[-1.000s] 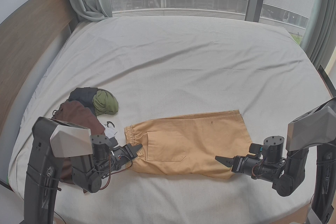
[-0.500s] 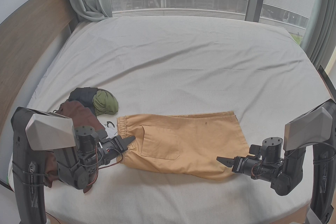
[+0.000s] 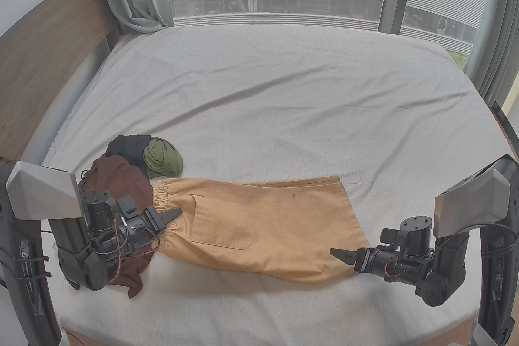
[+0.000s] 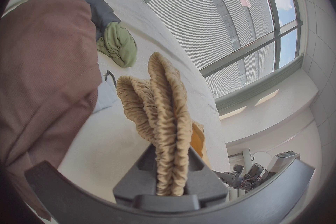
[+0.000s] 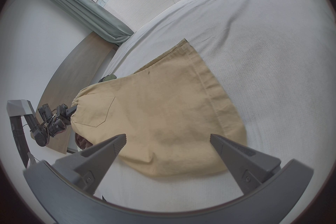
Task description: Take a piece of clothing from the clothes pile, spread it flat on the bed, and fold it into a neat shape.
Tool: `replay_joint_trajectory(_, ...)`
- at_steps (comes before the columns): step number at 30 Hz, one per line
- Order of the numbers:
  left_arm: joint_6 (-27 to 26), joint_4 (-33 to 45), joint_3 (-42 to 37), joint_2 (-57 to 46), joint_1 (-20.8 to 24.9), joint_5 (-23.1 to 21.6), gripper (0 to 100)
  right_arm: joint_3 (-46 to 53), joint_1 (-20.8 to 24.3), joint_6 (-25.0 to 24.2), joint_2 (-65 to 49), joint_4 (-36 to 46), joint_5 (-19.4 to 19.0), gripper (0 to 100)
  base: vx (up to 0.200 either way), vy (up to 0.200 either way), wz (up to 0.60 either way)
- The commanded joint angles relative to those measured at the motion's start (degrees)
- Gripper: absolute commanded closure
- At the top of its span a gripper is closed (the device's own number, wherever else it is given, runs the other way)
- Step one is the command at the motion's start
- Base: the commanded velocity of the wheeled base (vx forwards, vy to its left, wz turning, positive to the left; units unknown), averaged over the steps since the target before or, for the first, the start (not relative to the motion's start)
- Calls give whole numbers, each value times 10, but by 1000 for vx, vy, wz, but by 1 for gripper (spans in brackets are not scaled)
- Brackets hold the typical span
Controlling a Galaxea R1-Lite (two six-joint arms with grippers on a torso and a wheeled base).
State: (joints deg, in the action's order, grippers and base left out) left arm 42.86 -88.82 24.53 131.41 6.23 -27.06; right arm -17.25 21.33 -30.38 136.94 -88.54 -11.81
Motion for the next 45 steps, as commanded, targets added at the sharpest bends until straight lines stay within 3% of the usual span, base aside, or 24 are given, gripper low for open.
replay_joint_trajectory(1, -1, 0, -11, -15, -18, -2, 100, 4, 15, 0, -4, -1, 1, 0, 0, 0, 0)
replay_joint_trajectory(12, -1, 0, -33, -37, -49, -25, 100, 9, 20, 0, -11, -1, 1, 0, 0, 0, 0)
replay_joint_trajectory(18, 0, 0, -33, -54, -40, -31, 100, 10, 29, 0, -22, -1, 1, 0, 0, 0, 0)
replay_joint_trajectory(34, 6, 1, 19, -61, 92, -24, 100, 20, 29, 0, -55, 0, 0, 0, 0, 0, 0)
replay_joint_trajectory(45, 31, 2, 68, -42, 142, -17, 100, 20, 28, -3, -69, 0, 0, 0, 0, 0, 0)
